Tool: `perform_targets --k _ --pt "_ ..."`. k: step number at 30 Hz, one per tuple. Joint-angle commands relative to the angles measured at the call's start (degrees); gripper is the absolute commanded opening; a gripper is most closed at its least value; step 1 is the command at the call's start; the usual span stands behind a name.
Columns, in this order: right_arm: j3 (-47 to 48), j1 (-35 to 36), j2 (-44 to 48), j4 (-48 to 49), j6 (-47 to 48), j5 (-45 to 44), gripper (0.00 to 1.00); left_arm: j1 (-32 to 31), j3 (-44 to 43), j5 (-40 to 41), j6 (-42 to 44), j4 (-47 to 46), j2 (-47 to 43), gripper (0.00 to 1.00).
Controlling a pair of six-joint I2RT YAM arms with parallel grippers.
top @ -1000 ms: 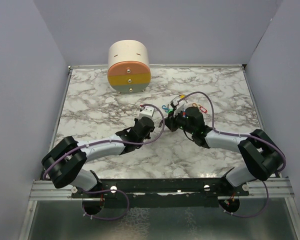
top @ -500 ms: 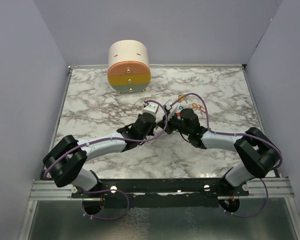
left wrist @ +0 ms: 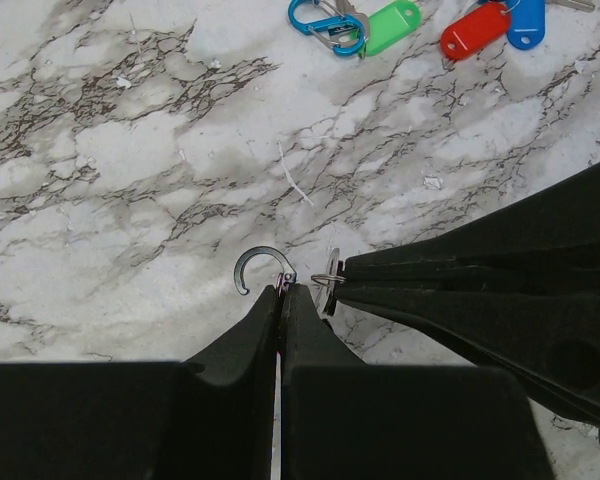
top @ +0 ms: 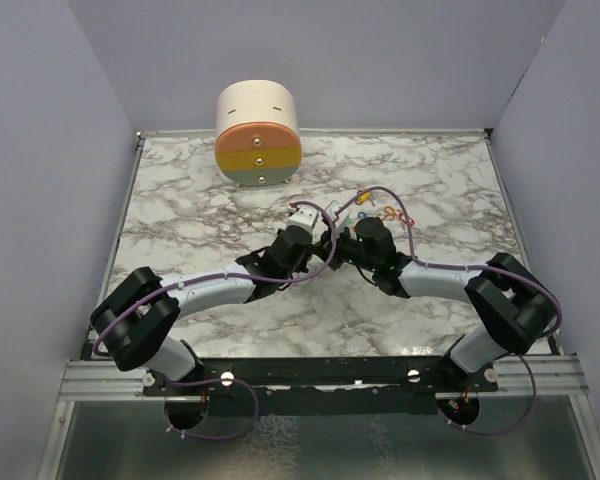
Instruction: Put the keys on the keyring
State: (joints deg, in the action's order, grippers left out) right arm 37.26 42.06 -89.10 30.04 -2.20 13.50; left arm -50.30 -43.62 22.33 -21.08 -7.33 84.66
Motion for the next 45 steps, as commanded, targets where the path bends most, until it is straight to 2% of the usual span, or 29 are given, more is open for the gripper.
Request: perform_targets --k 1,45 --pt "1.75 0.65 -1.14 0.81 1.22 1.71 0.01 0.40 -1.84 -0.64 0.25 -1.68 0.16 0.00" --pt "2.48 1.51 -2.30 -0.27 2.20 1.01 0.01 1.54 -0.82 -0.19 -0.10 -1.86 -2.81 0.00"
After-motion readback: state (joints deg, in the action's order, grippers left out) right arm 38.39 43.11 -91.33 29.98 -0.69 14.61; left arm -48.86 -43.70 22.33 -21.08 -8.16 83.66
